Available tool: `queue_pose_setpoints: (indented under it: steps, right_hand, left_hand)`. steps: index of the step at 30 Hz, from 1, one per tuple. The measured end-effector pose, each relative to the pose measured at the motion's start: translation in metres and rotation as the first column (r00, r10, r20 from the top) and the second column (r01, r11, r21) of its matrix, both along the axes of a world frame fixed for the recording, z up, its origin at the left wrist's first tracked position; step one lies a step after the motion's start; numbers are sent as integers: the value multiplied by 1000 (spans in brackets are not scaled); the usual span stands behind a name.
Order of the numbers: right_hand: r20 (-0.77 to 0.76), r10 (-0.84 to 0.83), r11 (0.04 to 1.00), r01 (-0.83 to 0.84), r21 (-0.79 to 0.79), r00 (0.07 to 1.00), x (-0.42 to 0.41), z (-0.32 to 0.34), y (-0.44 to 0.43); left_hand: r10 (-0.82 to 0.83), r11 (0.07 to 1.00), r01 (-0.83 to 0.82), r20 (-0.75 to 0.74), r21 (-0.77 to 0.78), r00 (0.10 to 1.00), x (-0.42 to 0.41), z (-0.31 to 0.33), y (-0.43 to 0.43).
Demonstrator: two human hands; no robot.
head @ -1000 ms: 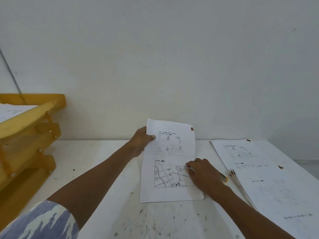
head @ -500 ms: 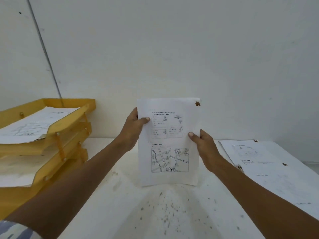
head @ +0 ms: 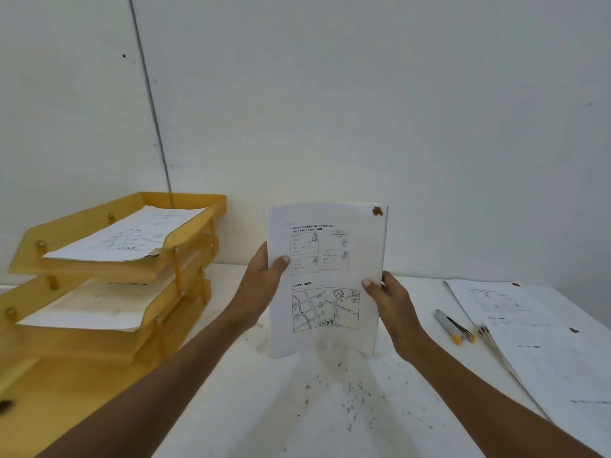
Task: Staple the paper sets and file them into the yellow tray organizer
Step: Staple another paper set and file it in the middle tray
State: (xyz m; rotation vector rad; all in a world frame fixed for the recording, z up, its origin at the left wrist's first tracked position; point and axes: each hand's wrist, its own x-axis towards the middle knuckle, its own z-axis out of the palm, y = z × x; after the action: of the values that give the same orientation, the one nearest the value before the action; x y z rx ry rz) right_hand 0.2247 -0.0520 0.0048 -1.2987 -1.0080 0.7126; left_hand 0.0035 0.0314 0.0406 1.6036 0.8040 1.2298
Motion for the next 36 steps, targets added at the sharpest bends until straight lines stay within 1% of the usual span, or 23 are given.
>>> queue_pose_setpoints:
  steps: [5, 8, 11, 14, 16, 18, 20, 22, 24, 27, 31, 34, 36]
  right_hand:
    - [-13, -13, 1000, 13, 27, 1000, -7, 10, 4]
    - [41, 17, 1000, -16, -23, 999, -7, 7, 2]
    - [38, 1, 1000, -1, 4, 999, -8, 5, 2]
    - [92, -3, 1000, 2, 7, 996, -10, 5, 3]
    - [76, -16, 1000, 15, 20, 997, -8, 8, 4]
    - [52, -11, 1000, 10, 16, 999, -3, 13, 4]
    - [64, 32, 999, -31, -20, 997, 0, 16, 4]
    - [73, 71, 996, -67, -63, 995, 3, 16, 5]
    - [63, 96, 990, -89, -105, 993, 5, 16, 7]
    - [57, 141, 979, -131, -154, 988, 6, 18, 10]
    - [39, 251, 951, -239, -198, 967, 3, 23, 7]
    - [55, 282, 949, -270, -165, 958, 1, 28, 6]
    - [55, 278, 953, -268, -138, 959, -2, 31, 7]
  left_hand:
    - [14, 1000, -13, 32, -9, 999, 2, 7, 0]
    - [-4, 999, 4, -8, -44, 1000, 4, 0, 1]
    - [-9, 999, 9, -3, -53, 1000, 4, -4, 1]
    - [-44, 997, 43, -17, -69, 999, 4, -3, -1]
    - [-54, 996, 55, 8, -67, 998, 0, 4, 2]
    - [-56, 998, 59, 77, -33, 995, -7, 19, 7]
    - [-97, 995, 96, 119, 21, 988, -15, 38, 11]
    - [-143, 989, 137, 107, 59, 984, -18, 49, 14]
    - [-152, 986, 146, 78, 77, 985, -19, 51, 18]
    - [-107, 993, 101, 99, 64, 989, -22, 50, 23]
    - [-6, 1000, 8, 104, -24, 995, -25, 45, 30]
    - [48, 995, -39, 96, -91, 994, -26, 44, 34]
    - [55, 992, -45, 85, -121, 995, -27, 46, 37]
